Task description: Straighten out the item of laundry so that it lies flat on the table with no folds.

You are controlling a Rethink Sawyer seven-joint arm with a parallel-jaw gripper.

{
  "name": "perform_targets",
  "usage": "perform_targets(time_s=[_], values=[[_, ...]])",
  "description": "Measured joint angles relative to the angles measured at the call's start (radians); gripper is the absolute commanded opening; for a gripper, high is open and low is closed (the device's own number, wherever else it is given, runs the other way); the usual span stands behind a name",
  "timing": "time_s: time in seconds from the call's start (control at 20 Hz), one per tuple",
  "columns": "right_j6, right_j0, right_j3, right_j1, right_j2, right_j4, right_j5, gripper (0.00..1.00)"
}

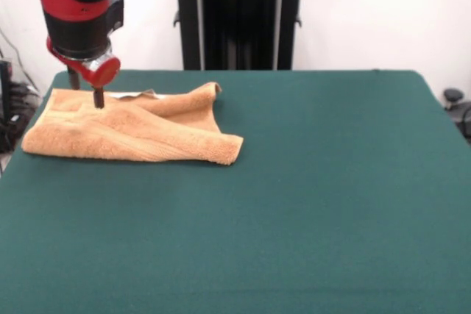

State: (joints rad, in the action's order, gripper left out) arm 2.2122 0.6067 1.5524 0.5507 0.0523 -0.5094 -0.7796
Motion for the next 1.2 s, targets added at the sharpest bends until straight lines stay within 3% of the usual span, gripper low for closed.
perform_targets(time_s=[0.3,0.75,1.2], values=[[0.000,-0.002,0.001,0.033,0.009,-0.002,-0.039,1.00],[0.000,-0.003,-0.009,0.123,0.013,-0.002,-0.218,1.00],[0.000,-0.002,-0.013,0.139,0.030,-0.004,-0.226,1.00]])
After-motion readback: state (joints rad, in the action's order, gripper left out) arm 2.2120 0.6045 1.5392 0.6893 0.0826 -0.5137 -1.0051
